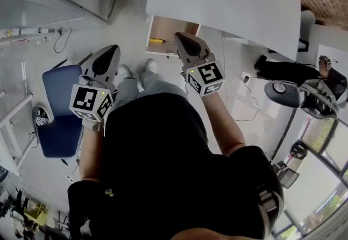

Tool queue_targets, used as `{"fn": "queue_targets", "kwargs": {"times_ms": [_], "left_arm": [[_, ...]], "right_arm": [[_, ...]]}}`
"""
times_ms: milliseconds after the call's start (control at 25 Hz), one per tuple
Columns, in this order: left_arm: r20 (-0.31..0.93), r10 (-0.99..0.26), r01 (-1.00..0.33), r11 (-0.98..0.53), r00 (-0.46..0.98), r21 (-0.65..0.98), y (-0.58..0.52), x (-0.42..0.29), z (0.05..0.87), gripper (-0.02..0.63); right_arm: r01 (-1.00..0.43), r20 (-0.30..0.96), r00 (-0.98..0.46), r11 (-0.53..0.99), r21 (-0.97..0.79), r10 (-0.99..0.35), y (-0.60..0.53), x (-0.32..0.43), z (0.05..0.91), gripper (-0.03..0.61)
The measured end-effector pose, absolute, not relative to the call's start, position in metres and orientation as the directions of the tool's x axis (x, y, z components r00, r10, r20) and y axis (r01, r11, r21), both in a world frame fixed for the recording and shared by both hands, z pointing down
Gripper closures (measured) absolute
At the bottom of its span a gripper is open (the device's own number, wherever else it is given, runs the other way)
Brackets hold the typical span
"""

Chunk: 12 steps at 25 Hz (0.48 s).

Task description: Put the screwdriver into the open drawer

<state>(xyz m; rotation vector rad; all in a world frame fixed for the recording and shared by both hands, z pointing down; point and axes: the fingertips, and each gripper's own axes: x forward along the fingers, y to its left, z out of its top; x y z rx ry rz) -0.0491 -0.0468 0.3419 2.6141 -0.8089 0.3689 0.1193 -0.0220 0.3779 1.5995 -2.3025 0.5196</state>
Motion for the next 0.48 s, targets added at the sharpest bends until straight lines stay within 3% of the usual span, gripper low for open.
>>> {"fn": "queue_targets", "kwargs": {"times_ms": [480], "left_arm": [[0.202,-0.42,-0.459,-0.862,0.885,0.217,-0.062,-0.033,0.259,0.609]], "right_arm": [[-0.963,0.281,-0.269,0.261,-0.066,-0.921,-0.01,0.108,0.274,0.568]]}}
